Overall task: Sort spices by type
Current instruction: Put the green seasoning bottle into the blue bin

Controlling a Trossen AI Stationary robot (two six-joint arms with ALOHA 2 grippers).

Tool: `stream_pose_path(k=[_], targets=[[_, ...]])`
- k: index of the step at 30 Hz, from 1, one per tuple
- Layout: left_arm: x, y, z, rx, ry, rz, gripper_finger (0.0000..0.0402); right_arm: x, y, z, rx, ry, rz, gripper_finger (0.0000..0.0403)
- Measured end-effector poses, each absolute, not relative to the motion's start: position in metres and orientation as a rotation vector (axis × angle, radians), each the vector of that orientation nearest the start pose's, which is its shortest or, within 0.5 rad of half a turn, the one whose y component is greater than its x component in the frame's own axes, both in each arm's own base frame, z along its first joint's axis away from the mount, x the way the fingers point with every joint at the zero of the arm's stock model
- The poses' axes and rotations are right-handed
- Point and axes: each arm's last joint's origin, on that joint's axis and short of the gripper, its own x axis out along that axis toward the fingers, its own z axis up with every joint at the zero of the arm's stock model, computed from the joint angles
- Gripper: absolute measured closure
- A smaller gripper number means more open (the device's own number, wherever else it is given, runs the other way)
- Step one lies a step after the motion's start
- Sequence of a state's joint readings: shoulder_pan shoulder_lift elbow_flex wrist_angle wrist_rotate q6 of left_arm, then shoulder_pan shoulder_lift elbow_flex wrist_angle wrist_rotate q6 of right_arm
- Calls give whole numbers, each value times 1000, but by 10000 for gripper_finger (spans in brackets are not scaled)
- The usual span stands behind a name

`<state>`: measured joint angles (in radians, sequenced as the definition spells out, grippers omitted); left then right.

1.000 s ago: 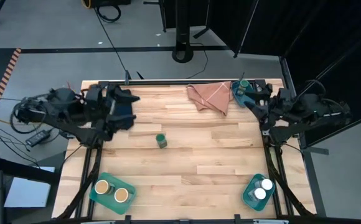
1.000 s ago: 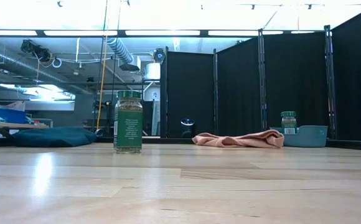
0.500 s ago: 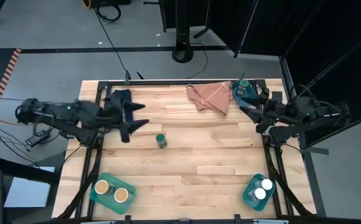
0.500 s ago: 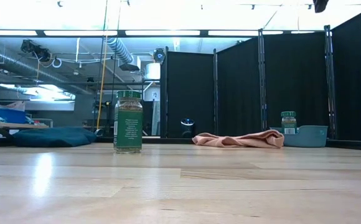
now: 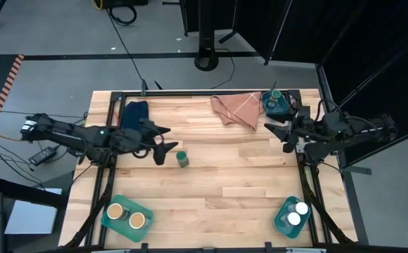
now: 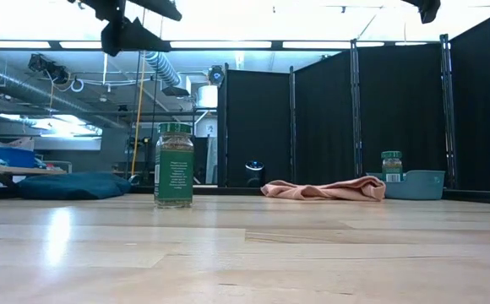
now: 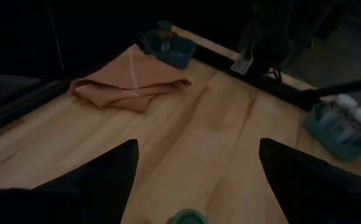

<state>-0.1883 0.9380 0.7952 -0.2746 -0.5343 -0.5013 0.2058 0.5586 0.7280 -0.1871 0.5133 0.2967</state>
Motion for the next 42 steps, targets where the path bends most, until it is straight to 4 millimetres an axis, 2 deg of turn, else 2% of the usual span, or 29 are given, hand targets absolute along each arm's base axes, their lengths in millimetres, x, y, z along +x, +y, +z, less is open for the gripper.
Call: stream_pose_path(k=[12, 27, 35, 42], targets=[[233, -36, 269, -210, 444, 425, 62, 134, 13, 336, 269, 23, -315, 169], [254, -41, 235, -155, 582, 458, 62, 146, 16, 330, 268, 70, -323, 169], [256, -49, 228, -133, 607, 449, 62, 146, 16, 330, 276, 70, -323, 169], [248, -56, 218, -137, 629, 474, 62, 146, 16, 330, 276, 69, -323, 169]])
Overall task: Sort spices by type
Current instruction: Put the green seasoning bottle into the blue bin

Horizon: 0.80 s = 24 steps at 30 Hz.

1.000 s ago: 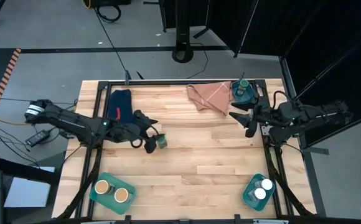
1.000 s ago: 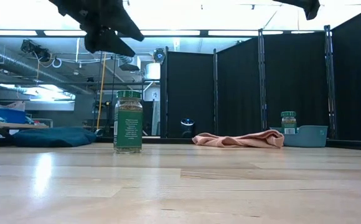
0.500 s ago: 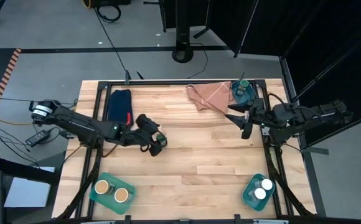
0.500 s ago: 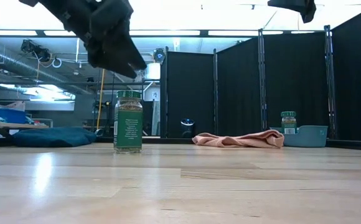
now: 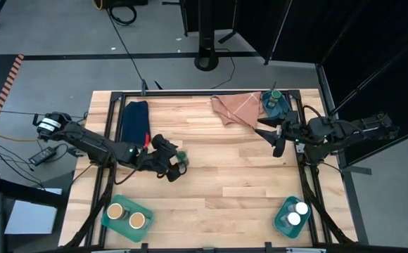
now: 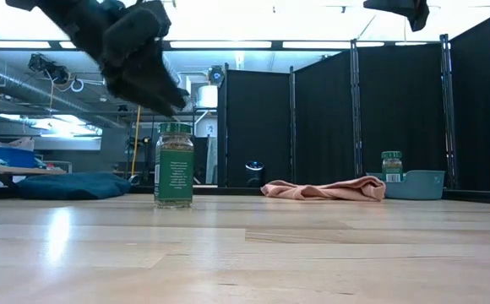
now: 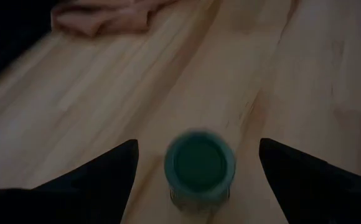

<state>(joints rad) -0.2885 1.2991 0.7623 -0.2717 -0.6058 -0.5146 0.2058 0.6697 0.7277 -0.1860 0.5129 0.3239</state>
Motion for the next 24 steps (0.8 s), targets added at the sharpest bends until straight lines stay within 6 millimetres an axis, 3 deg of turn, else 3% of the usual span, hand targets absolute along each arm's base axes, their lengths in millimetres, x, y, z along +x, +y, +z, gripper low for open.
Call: stream_pose_path(k=[16, 24], targets=[[232, -64, 185, -226, 588, 504, 62, 146, 16, 330, 319, 63, -325, 169], [231, -68, 183, -219, 563, 516, 62, 146, 16, 330, 320, 63, -325, 169]])
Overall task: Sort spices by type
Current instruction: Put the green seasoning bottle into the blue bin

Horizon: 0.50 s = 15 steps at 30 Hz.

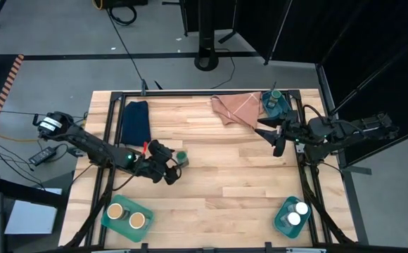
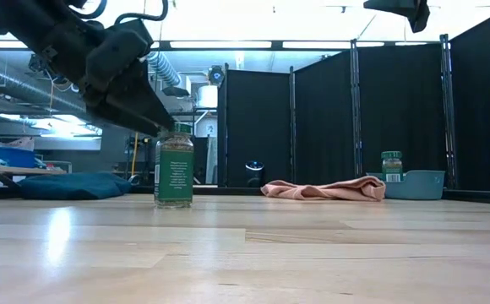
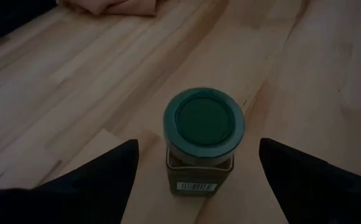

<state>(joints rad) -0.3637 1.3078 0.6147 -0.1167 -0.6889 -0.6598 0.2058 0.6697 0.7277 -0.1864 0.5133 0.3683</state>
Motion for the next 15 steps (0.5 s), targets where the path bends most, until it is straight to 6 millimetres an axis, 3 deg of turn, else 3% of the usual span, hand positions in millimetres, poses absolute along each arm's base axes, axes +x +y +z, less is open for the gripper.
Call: stream_pose_path(k=[15], targets=[[247, -75, 156, -224, 585, 522, 62, 146, 16, 330, 327, 61, -326, 169]])
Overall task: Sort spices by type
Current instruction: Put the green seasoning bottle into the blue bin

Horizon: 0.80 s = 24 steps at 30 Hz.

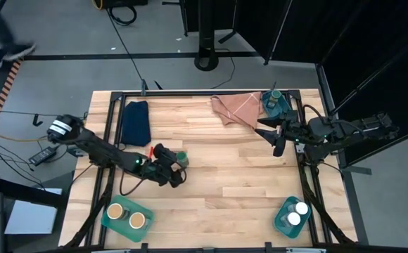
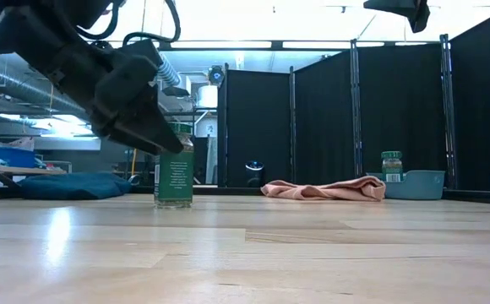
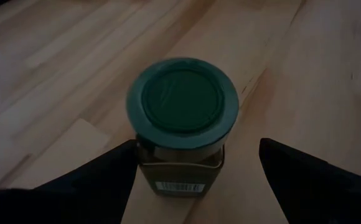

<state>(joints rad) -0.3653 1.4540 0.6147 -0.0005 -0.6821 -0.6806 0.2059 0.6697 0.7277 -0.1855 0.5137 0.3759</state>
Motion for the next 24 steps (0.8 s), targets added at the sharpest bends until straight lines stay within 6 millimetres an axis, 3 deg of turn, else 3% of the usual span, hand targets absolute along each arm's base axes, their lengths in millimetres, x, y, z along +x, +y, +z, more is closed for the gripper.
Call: stream_pose_path(k=[17, 24], targets=[[282, -73, 138, -377, 435, 437, 62, 146, 16, 330, 327, 61, -326, 169], [294, -69, 144, -382, 429, 365, 62, 167, 21, 318, 294, 140, -310, 169]])
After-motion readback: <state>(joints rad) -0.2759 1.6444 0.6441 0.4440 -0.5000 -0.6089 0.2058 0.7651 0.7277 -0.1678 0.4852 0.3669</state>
